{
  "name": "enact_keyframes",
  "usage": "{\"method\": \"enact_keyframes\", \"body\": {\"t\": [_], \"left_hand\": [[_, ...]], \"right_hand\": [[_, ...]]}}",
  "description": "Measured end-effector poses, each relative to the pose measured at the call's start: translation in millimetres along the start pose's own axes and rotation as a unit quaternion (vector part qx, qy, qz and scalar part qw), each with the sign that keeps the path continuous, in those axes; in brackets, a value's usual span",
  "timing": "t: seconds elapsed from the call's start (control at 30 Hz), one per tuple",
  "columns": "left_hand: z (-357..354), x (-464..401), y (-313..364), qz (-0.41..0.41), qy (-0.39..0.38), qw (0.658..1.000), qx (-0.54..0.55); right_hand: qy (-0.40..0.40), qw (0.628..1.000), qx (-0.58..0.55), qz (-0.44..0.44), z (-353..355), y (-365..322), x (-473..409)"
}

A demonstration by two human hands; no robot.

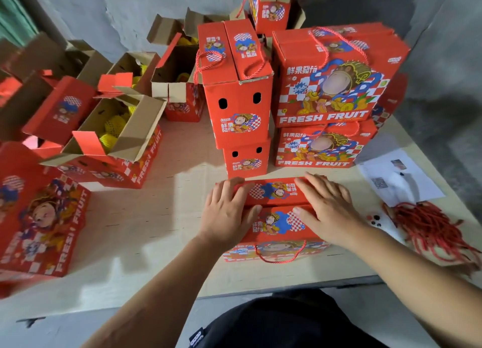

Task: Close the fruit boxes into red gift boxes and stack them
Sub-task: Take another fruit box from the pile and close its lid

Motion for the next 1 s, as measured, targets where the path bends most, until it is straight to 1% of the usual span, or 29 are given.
{"method": "enact_keyframes", "body": {"t": [0.1,0.17,0.27,0.37,0.47,0.53,0.57,0.6,0.67,0.7,0.73,0.8,0.83,0.9,0.93,1.0], "left_hand": [[1,9,4,0.011,0.005,1.000,-0.003],[-5,18,8,0.013,-0.009,1.000,-0.016],[-23,34,13,0.000,-0.057,0.997,-0.058],[-37,33,9,0.004,-0.120,0.990,-0.073],[-35,26,9,-0.010,-0.144,0.986,-0.081],[-27,27,15,-0.036,-0.113,0.991,-0.066],[-18,31,17,-0.037,-0.071,0.996,-0.039],[-6,36,17,-0.024,-0.017,1.000,-0.004],[12,46,9,0.017,0.084,0.995,0.045],[16,52,6,0.026,0.110,0.992,0.048],[17,58,6,0.022,0.118,0.992,0.043],[11,65,9,-0.009,0.098,0.995,0.024],[6,67,11,-0.024,0.075,0.997,0.011],[-6,70,13,-0.035,0.034,0.999,-0.016],[-10,72,13,-0.035,0.028,0.999,-0.025],[-13,72,14,-0.037,0.035,0.998,-0.034]], "right_hand": [[-0.007,1.000,0.013,0.005,-10,-13,16],[-0.010,0.999,0.031,-0.010,-12,-17,22],[-0.029,0.998,0.032,-0.053,-17,-20,33],[-0.034,0.996,0.033,-0.077,-25,-24,44],[-0.048,0.994,0.023,-0.093,-24,-24,42],[-0.030,0.995,-0.018,-0.094,-13,-25,42],[0.007,0.995,-0.049,-0.091,-4,-26,44],[0.064,0.991,-0.080,-0.085,6,-24,48],[0.175,0.975,-0.115,-0.075,24,-19,61],[0.203,0.970,-0.121,-0.065,29,-18,65],[0.209,0.969,-0.120,-0.055,30,-18,67],[0.179,0.977,-0.109,-0.029,25,-23,66],[0.141,0.985,-0.096,-0.016,19,-27,63],[0.035,0.999,-0.042,0.000,2,-38,58],[-0.007,1.000,-0.005,0.001,-8,-41,59],[-0.045,0.998,0.043,-0.001,-19,-42,61]]}}
Point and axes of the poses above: each hand's wrist, its own x-axis away from the middle knuckle, its own z-axis out of the back of the hand, y = z × x, the point moved 7 cm from there along -x, towards the middle knuckle, and after that the axes turned 8 degrees about y, right-handed, at the moved point
